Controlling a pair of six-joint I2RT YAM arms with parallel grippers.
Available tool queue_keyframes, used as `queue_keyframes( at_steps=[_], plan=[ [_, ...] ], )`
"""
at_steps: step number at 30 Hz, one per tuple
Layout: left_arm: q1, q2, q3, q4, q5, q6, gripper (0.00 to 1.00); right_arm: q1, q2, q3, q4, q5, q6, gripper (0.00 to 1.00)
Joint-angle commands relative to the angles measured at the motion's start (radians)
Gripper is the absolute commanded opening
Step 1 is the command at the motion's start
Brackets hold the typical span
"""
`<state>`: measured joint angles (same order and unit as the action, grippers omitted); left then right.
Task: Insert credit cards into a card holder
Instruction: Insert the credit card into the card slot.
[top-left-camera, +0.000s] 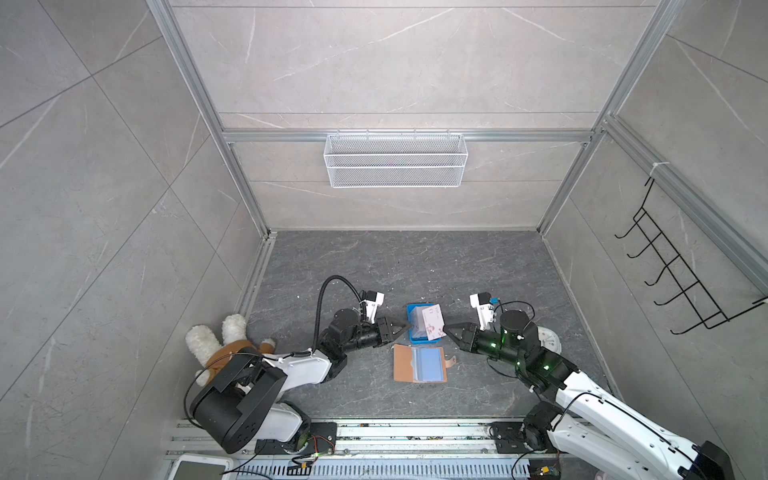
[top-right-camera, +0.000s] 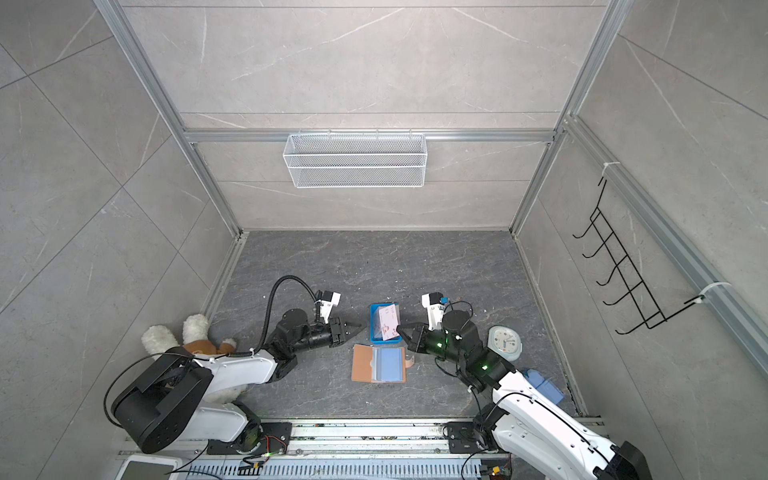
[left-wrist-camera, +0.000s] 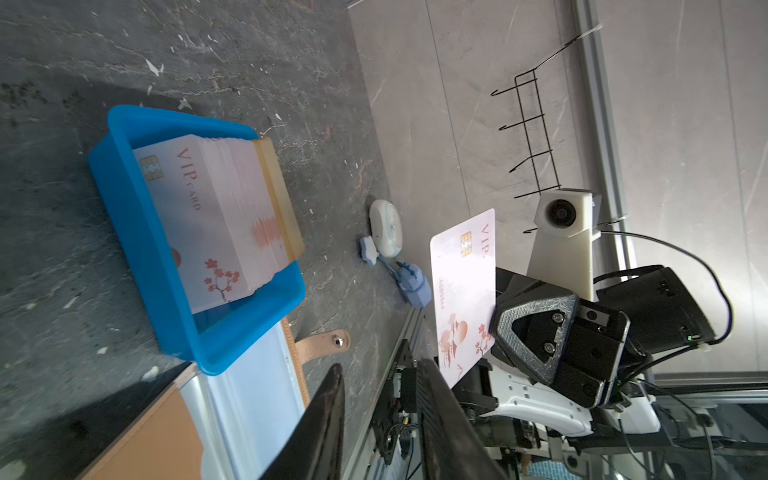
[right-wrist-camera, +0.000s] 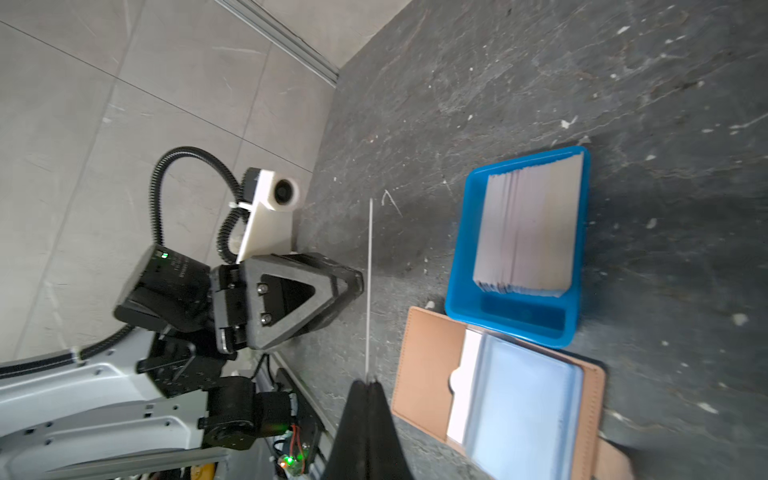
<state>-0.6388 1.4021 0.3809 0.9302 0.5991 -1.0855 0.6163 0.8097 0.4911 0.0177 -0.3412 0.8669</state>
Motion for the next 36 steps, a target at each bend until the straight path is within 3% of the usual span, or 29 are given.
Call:
queue_keyframes(
  at_steps=[1,8,17,23,36],
  plan=[
    [0.004,0.009,0.012,0.138,0.039,-0.037,0.32,-0.012,-0.001,-0.006,0.111,-0.055,0.051,0.00],
    [0.004,0.007,0.044,0.132,0.063,-0.065,0.32,-0.024,0.011,0.007,0.155,-0.088,0.074,0.00],
    [0.004,0.015,0.054,0.219,0.095,-0.120,0.32,-0.026,0.018,0.000,0.156,-0.088,0.083,0.00],
    [0.004,0.073,0.067,0.333,0.124,-0.194,0.33,-0.027,0.062,-0.022,0.255,-0.147,0.118,0.00],
    [0.005,0.121,0.077,0.432,0.141,-0.244,0.25,-0.027,0.111,-0.040,0.298,-0.162,0.127,0.00]
  ],
)
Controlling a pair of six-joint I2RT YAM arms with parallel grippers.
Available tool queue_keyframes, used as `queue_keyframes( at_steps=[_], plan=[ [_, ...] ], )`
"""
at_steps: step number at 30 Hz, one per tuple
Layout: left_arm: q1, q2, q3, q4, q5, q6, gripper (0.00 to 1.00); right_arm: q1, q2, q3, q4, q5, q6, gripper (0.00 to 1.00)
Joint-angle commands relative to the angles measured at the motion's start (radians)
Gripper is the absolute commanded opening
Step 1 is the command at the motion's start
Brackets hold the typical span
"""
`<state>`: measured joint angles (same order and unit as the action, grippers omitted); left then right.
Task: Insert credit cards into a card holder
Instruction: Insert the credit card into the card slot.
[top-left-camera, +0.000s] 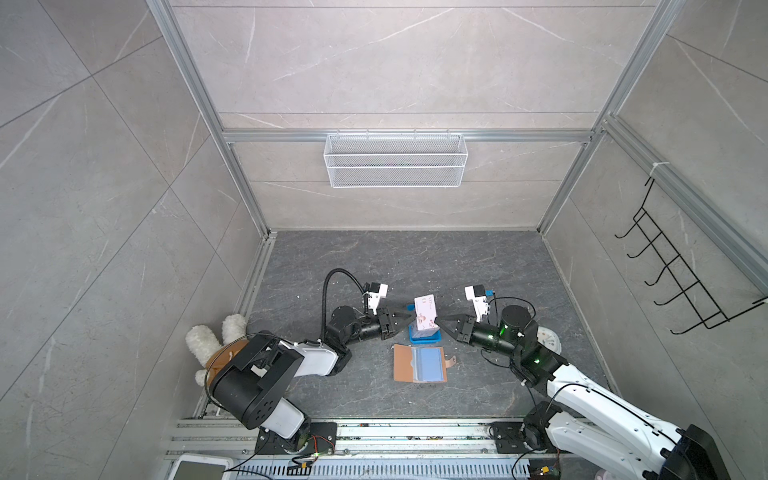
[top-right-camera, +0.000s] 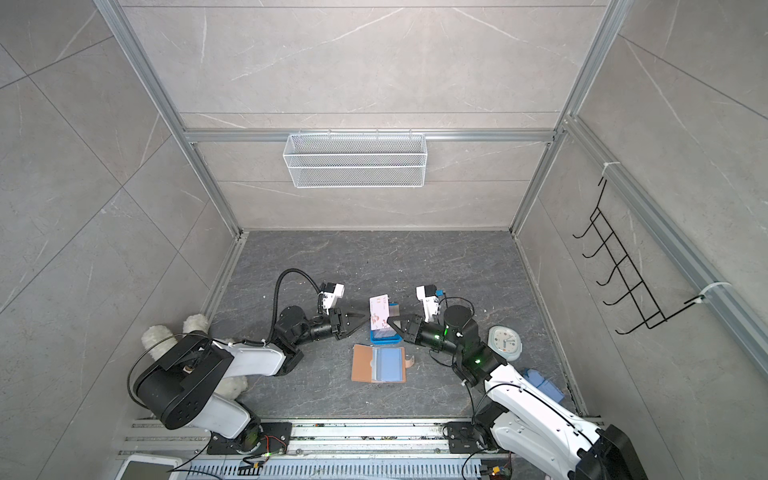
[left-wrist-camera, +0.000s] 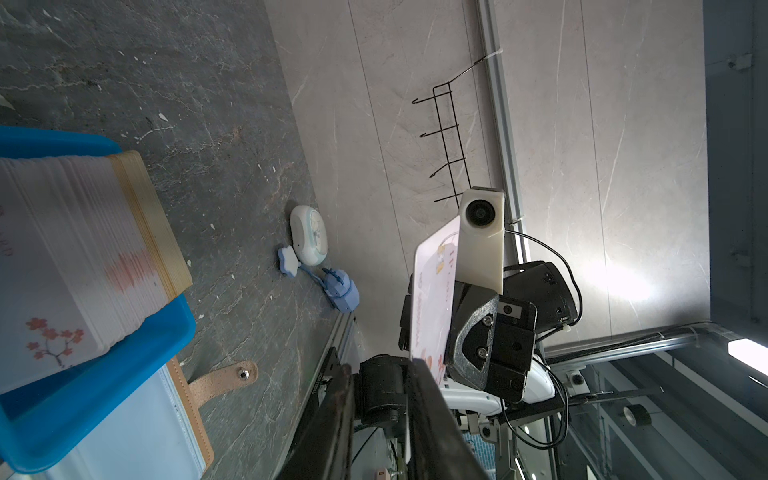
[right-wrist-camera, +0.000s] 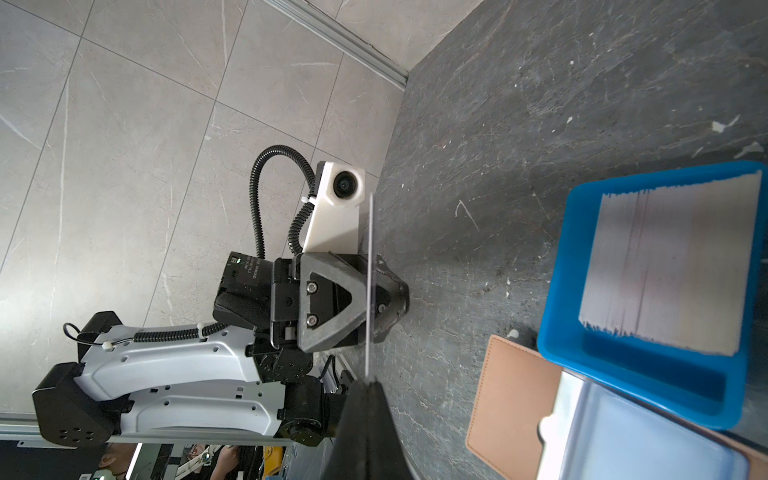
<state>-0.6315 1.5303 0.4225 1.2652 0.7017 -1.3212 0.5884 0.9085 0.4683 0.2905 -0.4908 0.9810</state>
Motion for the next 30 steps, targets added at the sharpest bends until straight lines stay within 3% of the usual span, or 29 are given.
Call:
queue_keyframes(
  at_steps=[1,5,12,19,30],
  plan=[
    [-0.004,-0.008,0.034,0.098,0.039,-0.009,0.25,0.001,0.012,-0.020,0.019,-0.002,0.013,0.00],
    [-0.004,-0.015,0.025,0.097,0.037,-0.007,0.25,0.001,0.003,-0.028,-0.013,0.053,0.013,0.00],
    [-0.004,-0.018,0.029,0.097,0.043,-0.004,0.25,0.001,0.027,-0.030,0.034,0.022,0.026,0.00],
    [-0.003,-0.021,0.020,0.095,0.041,0.000,0.25,0.000,0.004,-0.041,0.019,0.071,0.032,0.00],
    [-0.005,-0.008,0.017,0.083,0.042,0.005,0.25,0.000,0.012,-0.056,0.088,0.032,0.047,0.00]
  ],
)
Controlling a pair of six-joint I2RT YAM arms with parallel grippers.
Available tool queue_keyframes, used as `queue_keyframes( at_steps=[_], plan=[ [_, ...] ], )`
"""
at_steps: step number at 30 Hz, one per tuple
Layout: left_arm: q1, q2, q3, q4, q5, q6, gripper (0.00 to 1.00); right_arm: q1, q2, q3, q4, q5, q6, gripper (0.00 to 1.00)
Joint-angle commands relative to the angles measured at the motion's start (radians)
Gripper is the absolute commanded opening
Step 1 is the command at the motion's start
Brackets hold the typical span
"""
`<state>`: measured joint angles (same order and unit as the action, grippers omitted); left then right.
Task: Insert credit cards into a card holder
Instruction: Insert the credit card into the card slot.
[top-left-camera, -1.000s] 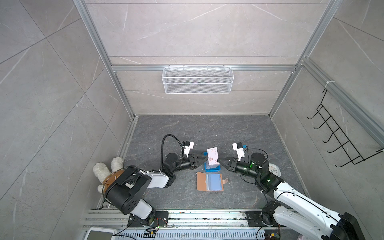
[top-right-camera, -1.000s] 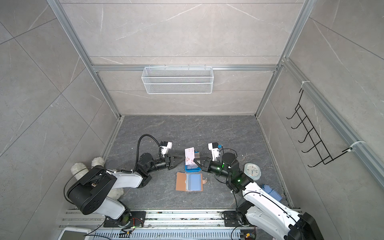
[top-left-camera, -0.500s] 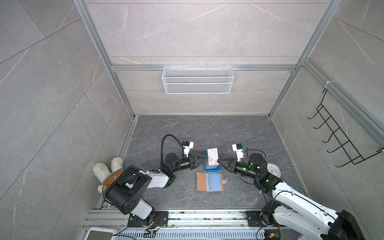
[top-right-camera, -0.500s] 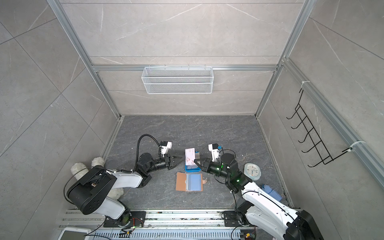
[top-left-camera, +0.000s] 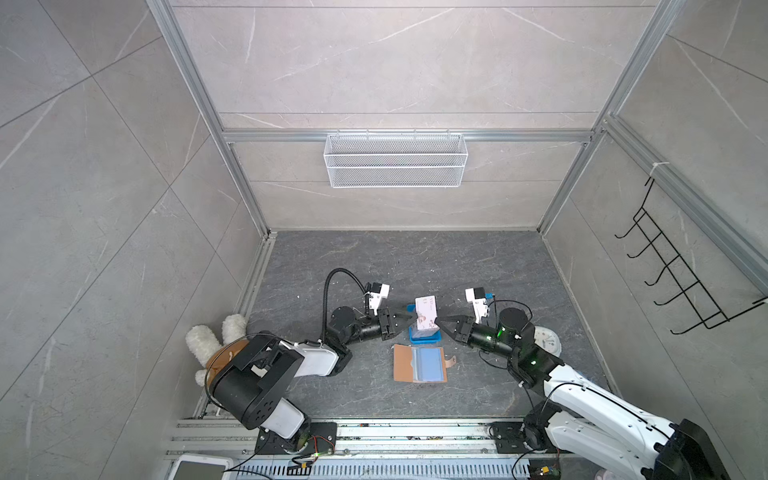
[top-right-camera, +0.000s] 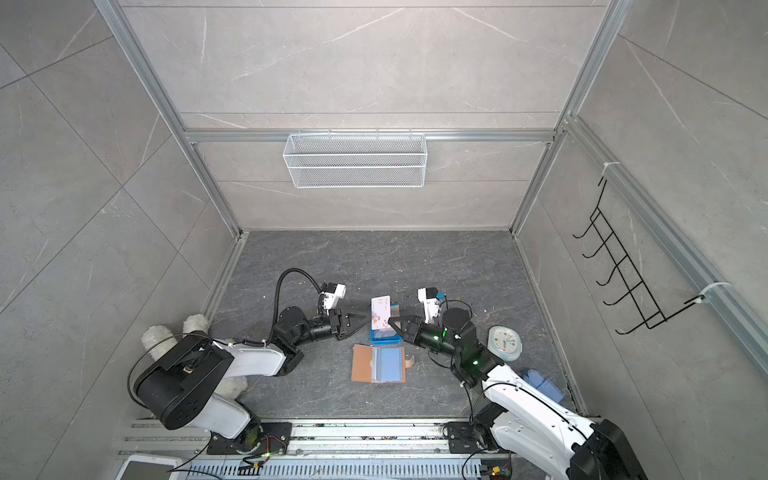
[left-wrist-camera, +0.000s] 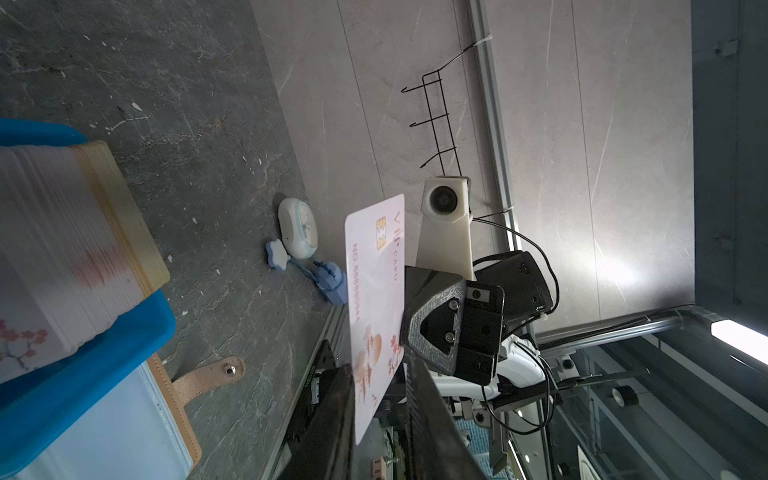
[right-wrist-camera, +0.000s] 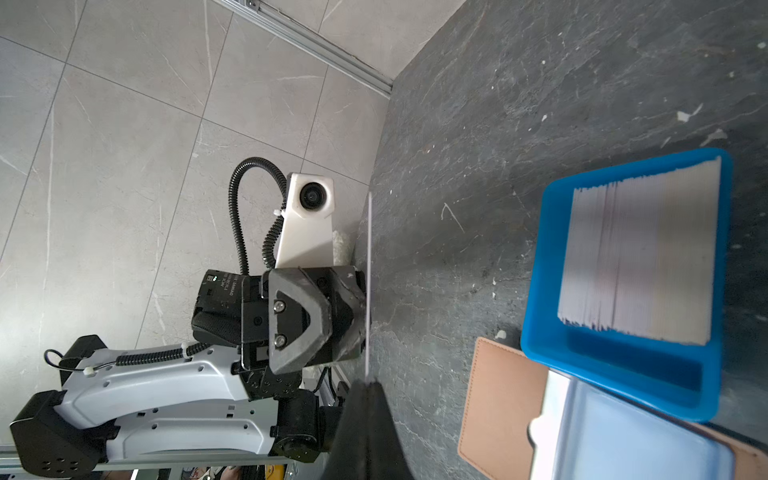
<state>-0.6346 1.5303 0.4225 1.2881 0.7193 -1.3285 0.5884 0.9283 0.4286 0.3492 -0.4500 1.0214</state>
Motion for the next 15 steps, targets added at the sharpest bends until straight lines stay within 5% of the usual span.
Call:
queue_keyframes(
  at_steps=[1,15],
  plan=[
    [-0.001,-0.007,0.015,0.060,0.024,0.014,0.25,0.000,-0.009,-0.013,0.025,-0.009,0.005,0.00],
    [-0.002,0.001,0.019,0.081,0.039,0.000,0.23,0.001,0.046,-0.015,0.102,-0.096,0.023,0.00]
  ],
)
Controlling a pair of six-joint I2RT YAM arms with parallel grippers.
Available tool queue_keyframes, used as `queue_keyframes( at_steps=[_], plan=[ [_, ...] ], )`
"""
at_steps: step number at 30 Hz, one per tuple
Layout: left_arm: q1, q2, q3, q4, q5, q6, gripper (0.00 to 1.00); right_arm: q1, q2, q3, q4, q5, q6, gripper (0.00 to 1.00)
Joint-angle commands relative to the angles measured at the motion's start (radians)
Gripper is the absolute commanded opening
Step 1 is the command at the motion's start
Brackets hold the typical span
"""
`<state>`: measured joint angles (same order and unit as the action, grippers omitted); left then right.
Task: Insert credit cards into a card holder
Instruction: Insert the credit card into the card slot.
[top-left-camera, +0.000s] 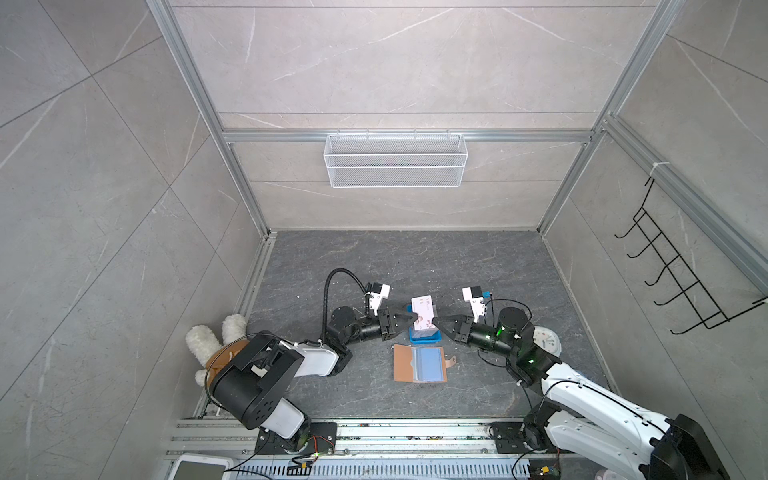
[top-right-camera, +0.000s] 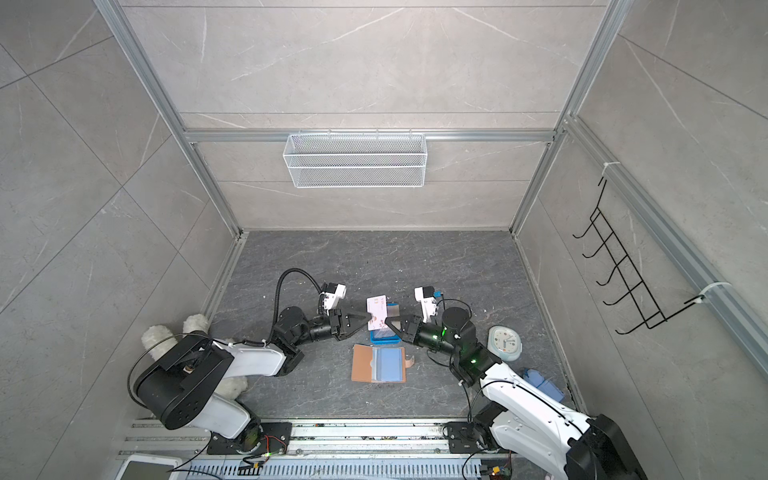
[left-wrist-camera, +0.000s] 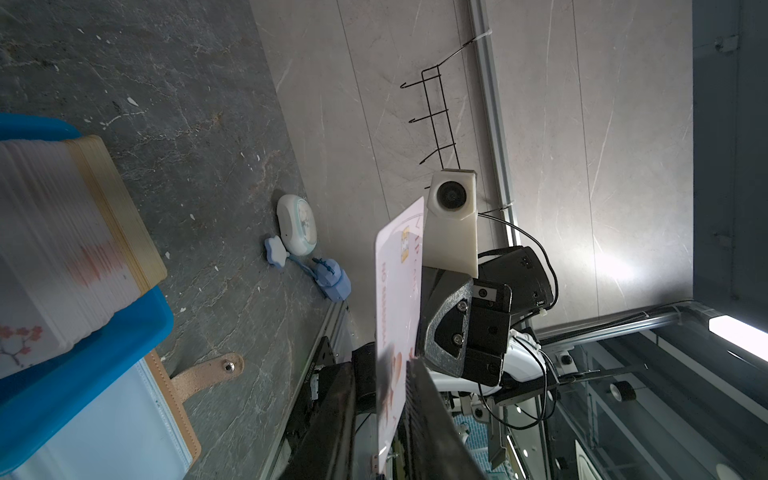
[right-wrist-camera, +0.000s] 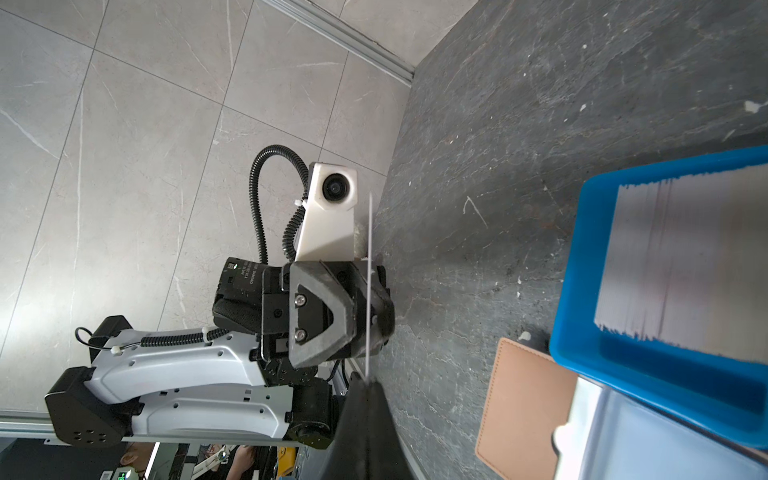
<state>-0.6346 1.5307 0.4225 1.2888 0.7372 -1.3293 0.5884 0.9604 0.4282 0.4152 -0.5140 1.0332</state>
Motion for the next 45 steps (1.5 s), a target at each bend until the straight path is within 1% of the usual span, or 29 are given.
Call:
queue_keyframes(
  at_steps=[1,3,5,6,10,16,17,21,24,26,32,36,40,45],
  plan=[
    [-0.002,-0.001,0.021,0.080,0.021,0.000,0.21,0.001,0.023,-0.016,0.035,-0.038,0.011,0.00],
    [-0.002,-0.005,0.022,0.081,0.023,-0.002,0.19,0.001,0.031,-0.019,0.029,-0.040,0.007,0.00],
    [0.000,-0.007,0.023,0.073,0.023,0.000,0.12,0.002,0.031,-0.028,0.019,-0.035,0.004,0.00],
    [0.000,-0.009,0.021,0.068,0.022,0.003,0.11,0.002,0.030,-0.029,0.010,-0.032,0.001,0.00],
    [0.000,-0.006,0.020,0.066,0.019,0.007,0.06,0.002,0.026,-0.036,-0.012,-0.029,-0.005,0.00],
    [0.000,-0.006,0.018,0.061,0.021,0.016,0.02,0.002,0.018,-0.042,-0.029,-0.017,-0.010,0.00],
    [0.000,-0.007,0.015,0.054,0.020,0.021,0.02,0.001,0.016,-0.040,-0.035,-0.014,-0.011,0.02],
    [0.000,-0.014,0.001,0.006,0.007,0.050,0.01,0.001,0.001,-0.037,-0.074,0.005,-0.026,0.13],
    [0.003,-0.017,-0.001,-0.016,0.008,0.058,0.01,0.003,-0.019,-0.029,-0.134,0.026,-0.051,0.22],
    [0.006,-0.025,0.000,-0.047,0.008,0.068,0.01,0.005,-0.039,-0.023,-0.189,0.050,-0.078,0.25],
    [0.006,-0.097,0.004,-0.265,-0.004,0.167,0.00,0.025,-0.114,0.004,-0.376,0.146,-0.156,0.29],
    [0.006,-0.136,-0.001,-0.372,-0.004,0.200,0.00,0.054,-0.145,0.005,-0.460,0.208,-0.186,0.30],
    [0.006,-0.185,-0.029,-0.475,-0.014,0.225,0.00,0.131,-0.164,0.012,-0.571,0.325,-0.221,0.31],
    [-0.011,-0.277,-0.044,-0.720,-0.081,0.317,0.00,0.226,-0.116,0.015,-0.636,0.446,-0.226,0.31]
  ],
)
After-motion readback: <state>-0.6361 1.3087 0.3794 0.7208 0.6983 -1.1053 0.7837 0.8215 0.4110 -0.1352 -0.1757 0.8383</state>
